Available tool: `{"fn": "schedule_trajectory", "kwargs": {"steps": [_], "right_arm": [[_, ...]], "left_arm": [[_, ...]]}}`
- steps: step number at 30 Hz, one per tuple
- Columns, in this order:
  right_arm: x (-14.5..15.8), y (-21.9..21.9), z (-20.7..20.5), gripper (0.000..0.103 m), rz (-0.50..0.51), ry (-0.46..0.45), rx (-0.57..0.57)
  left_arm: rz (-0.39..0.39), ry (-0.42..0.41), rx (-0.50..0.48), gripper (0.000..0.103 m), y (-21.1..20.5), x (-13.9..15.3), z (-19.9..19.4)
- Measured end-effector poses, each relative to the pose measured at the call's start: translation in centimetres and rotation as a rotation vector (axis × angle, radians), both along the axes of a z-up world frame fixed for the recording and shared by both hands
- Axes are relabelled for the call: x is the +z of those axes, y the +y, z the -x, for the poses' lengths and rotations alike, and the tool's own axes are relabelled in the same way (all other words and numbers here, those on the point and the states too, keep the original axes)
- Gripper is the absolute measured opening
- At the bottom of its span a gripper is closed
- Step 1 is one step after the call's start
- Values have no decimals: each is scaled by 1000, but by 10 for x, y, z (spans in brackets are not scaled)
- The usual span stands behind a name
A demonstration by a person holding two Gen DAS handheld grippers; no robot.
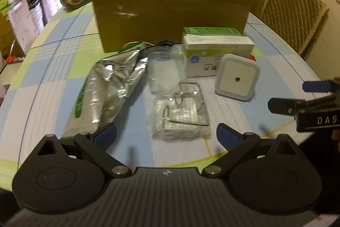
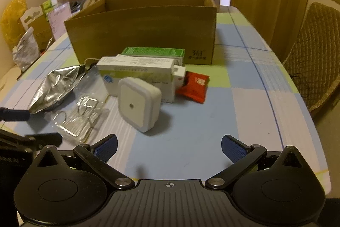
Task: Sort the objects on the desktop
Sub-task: 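Grasp the clear plastic tray with the left tool while the right tool grasps the white night light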
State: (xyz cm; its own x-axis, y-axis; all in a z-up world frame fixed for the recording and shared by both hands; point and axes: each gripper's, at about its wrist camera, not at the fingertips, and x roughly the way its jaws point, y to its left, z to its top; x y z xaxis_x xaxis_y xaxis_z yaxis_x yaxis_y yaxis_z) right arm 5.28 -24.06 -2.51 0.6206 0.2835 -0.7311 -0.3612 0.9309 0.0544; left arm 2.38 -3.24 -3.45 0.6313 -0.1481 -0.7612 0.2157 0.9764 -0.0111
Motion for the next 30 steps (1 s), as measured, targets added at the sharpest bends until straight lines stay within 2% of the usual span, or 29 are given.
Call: {"fn": "schedule_trajectory", "kwargs": {"steps": [6,10,17,21,30], "right_arm": [[-4,-5,-5,101,-16,9,-10],[-7,-5,-9,101,-26,17,4],[-9,3,-18,101,-34,18,25],[-8,11,-22,101,-29,21,66],[-14,39,-39,101,-42,11,76]], "left_arm": [[-85,-19,-64,88,-23,-16,-12],[-152,-36,-115,76,-36,-27,-16],[-173,-57,-145,53,-40,-32,-16],[-161,-72,-130,52,-32,-28,-13],[-137,-93,-85,52,-12,-18,-9]]}}
